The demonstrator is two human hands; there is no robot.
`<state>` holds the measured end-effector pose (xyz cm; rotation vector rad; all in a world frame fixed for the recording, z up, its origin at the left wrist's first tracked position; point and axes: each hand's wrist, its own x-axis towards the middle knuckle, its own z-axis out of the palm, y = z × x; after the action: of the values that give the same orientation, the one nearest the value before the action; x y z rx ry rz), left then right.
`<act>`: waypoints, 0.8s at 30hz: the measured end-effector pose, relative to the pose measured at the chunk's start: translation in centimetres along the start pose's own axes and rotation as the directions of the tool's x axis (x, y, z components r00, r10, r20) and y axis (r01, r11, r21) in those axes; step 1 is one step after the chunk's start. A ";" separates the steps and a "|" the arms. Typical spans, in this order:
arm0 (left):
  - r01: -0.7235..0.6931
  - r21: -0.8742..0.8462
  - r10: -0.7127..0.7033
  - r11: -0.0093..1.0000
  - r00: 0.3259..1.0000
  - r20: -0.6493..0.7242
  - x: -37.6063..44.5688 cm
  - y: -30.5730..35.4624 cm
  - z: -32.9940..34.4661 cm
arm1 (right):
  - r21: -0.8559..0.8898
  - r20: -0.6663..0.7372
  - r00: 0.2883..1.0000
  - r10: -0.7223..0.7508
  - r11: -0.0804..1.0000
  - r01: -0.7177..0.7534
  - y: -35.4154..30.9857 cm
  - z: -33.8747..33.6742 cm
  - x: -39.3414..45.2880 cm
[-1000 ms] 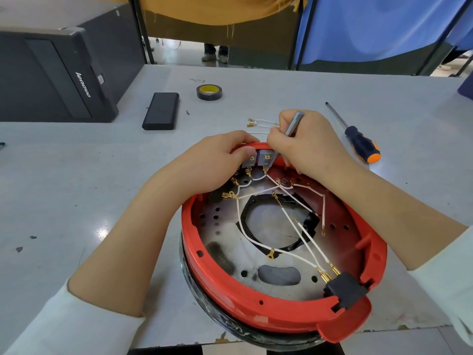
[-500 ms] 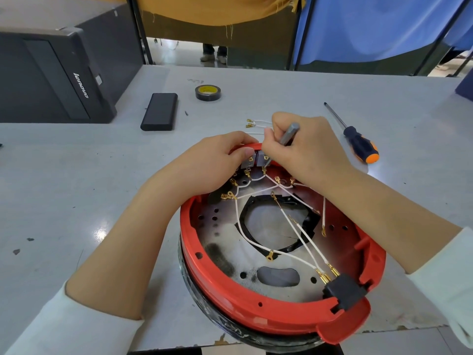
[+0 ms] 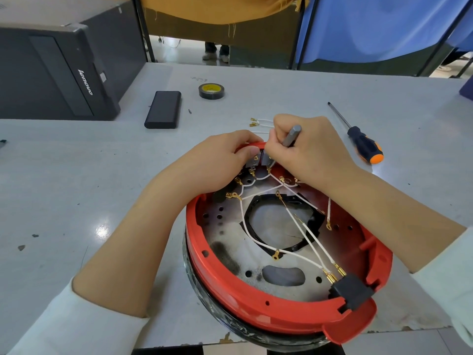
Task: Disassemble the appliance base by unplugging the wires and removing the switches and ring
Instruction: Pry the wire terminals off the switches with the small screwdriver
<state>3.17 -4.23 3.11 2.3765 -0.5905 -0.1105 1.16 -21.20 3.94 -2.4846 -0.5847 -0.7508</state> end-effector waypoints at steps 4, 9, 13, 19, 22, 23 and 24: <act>0.005 0.002 -0.005 1.000 1.000 -0.005 0.0 0.0 0.0 | 0.145 0.017 0.988 0.153 0.977 -0.154 0.5 0.1 0.2; 0.013 0.006 -0.013 1.000 1.000 -0.006 0.0 0.0 0.0 | 0.213 0.068 0.963 0.260 0.940 -0.268 0.9 0.2 0.5; 0.021 0.002 -0.021 1.000 1.000 -0.005 0.0 0.0 0.0 | 0.223 0.083 0.955 0.286 0.928 -0.297 1.1 0.1 0.8; 0.030 0.000 -0.030 1.000 1.000 0.000 -0.1 0.1 -0.1 | 0.231 0.115 0.946 0.304 0.918 -0.323 0.9 0.0 1.2; 0.033 -0.004 -0.033 0.999 0.999 -0.002 -0.1 0.2 -0.1 | 0.208 0.135 0.938 0.318 0.917 -0.341 0.7 0.0 1.6; 0.034 -0.004 -0.034 0.999 0.999 -0.003 -0.1 0.2 0.0 | 0.202 0.134 0.938 0.320 0.918 -0.342 0.7 0.0 1.7; 0.035 -0.006 -0.035 0.999 0.999 -0.002 -0.1 0.2 0.0 | 0.201 0.126 0.939 0.320 0.919 -0.340 0.8 0.0 1.6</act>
<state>2.99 -4.33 3.29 2.3815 -0.5475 -0.1253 2.75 -21.37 4.61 -2.3335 -0.2485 -0.4185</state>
